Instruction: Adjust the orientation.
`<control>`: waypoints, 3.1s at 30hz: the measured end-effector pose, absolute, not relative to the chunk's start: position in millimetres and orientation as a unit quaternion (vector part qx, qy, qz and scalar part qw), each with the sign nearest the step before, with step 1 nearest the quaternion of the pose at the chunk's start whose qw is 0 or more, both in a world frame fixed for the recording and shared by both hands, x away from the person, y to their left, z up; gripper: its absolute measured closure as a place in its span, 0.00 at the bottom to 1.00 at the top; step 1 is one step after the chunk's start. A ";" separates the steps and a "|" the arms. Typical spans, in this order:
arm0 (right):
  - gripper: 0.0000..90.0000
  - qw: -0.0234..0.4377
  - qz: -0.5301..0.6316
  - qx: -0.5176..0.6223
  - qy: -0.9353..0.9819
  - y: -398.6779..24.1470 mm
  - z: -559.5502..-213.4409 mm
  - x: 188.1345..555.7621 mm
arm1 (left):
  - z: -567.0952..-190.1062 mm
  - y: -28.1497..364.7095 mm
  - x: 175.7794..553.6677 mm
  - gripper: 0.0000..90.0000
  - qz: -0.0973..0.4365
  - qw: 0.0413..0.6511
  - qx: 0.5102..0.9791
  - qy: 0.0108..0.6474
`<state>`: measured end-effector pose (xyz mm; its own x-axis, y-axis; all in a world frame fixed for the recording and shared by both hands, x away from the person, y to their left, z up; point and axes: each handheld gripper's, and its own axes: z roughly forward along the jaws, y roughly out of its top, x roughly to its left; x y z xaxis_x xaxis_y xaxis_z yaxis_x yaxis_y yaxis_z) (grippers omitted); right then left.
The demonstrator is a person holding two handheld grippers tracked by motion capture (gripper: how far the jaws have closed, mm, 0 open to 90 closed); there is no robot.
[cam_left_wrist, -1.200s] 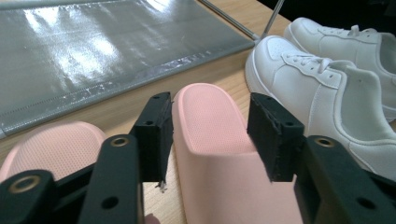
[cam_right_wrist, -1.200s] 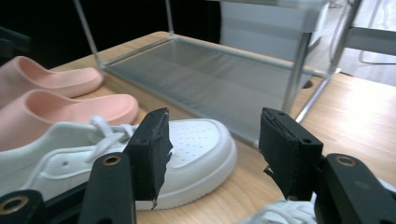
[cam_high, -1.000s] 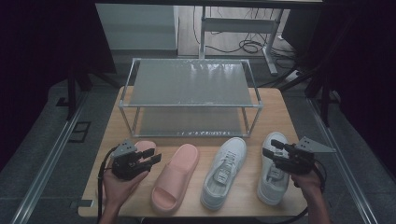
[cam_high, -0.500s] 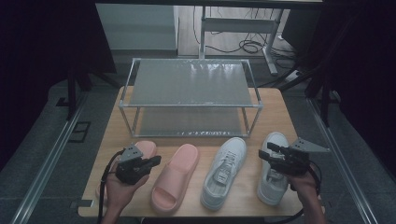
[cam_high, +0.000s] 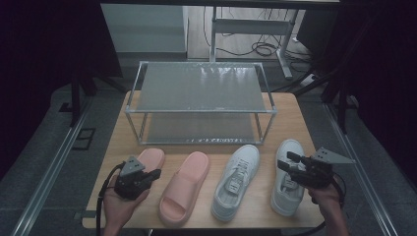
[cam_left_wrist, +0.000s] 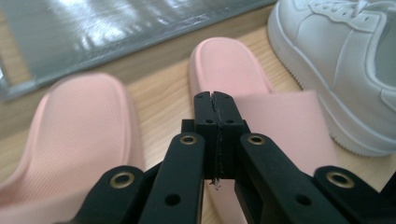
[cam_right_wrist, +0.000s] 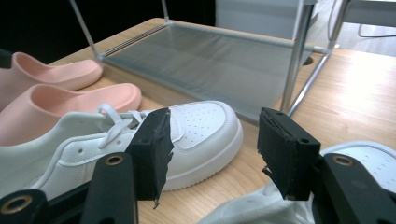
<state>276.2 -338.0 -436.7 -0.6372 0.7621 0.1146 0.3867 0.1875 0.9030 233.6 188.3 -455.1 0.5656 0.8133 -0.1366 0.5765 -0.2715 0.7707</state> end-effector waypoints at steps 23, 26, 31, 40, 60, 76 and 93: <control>0.50 0.189 0.483 0.394 0.758 -329.9 -441.7 279.3 | -501.6 225.5 189.7 1.00 0.113 0.385 0.772 0.492; 0.50 0.186 0.483 0.391 0.761 -326.6 -442.0 280.0 | -505.7 226.9 189.1 1.00 0.112 0.380 0.771 0.498; 0.50 0.187 0.482 0.389 0.763 -325.3 -442.2 280.6 | -508.0 231.0 187.5 1.00 0.114 0.377 0.767 0.506; 0.50 0.186 0.478 0.392 0.764 -326.6 -443.2 281.2 | -514.4 232.3 186.7 1.00 0.110 0.369 0.766 0.515; 0.50 0.187 0.473 0.394 0.765 -326.6 -444.8 281.5 | -517.7 248.3 185.6 1.00 0.124 0.355 0.750 0.544; 0.50 0.185 0.469 0.395 0.768 -326.2 -446.2 281.7 | -516.5 273.1 194.5 1.00 0.134 0.352 0.732 0.568; 0.50 0.186 0.469 0.396 0.767 -328.1 -445.7 281.2 | -513.9 294.7 210.7 1.00 0.147 0.347 0.717 0.586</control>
<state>281.2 -328.1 -445.7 -0.6177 0.7816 0.0866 0.4329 0.2460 0.8672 210.7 294.7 -513.9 0.2694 0.9427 -0.1970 0.7391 -0.0713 0.6698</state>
